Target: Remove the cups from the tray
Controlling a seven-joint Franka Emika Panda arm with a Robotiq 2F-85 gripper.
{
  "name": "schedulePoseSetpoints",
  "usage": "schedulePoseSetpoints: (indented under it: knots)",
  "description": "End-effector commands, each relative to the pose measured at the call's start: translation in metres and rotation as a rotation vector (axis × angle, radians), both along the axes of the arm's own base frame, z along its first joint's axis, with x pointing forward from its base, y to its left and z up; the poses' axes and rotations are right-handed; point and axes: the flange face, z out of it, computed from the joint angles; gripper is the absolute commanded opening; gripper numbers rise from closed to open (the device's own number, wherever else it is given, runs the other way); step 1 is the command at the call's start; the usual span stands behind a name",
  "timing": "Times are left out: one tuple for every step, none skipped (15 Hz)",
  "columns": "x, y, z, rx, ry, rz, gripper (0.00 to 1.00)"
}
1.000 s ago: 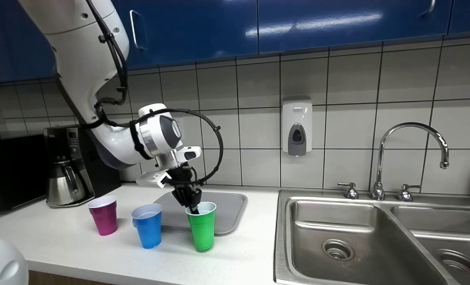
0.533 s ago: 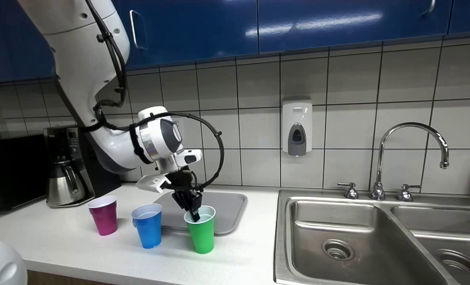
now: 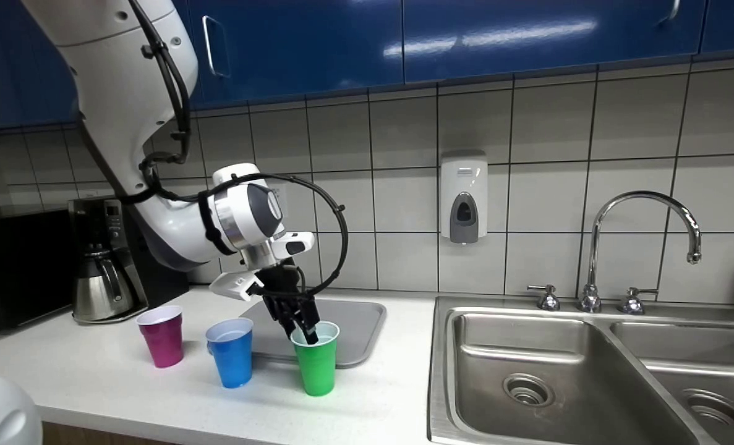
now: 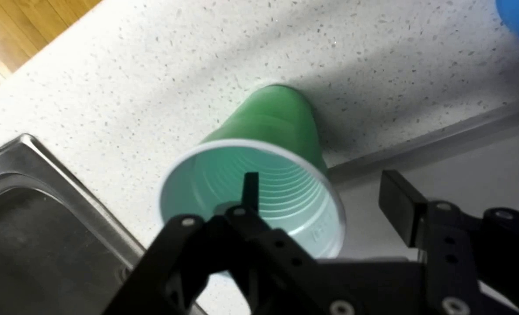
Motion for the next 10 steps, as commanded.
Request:
schedulePoseSetpoints:
  knots:
    - [-0.008, 0.001, 0.016, -0.011, -0.030, -0.006, 1.00]
    - [-0.007, 0.002, 0.019, -0.012, -0.034, -0.004, 1.00]
    - [-0.007, 0.004, 0.022, -0.011, -0.037, -0.003, 1.00]
    - [-0.007, 0.006, 0.026, -0.013, -0.041, 0.000, 1.00]
    - [-0.007, 0.009, 0.030, -0.014, -0.045, 0.004, 1.00]
    - [-0.007, 0.012, 0.034, -0.015, -0.050, 0.008, 1.00]
    - [-0.008, 0.016, 0.037, -0.015, -0.054, 0.012, 1.00]
    - [-0.008, 0.020, 0.041, -0.014, -0.058, 0.016, 1.00]
    - [-0.009, 0.025, 0.044, -0.016, -0.062, 0.020, 1.00]
    - [-0.010, 0.029, 0.047, -0.017, -0.066, 0.024, 1.00]
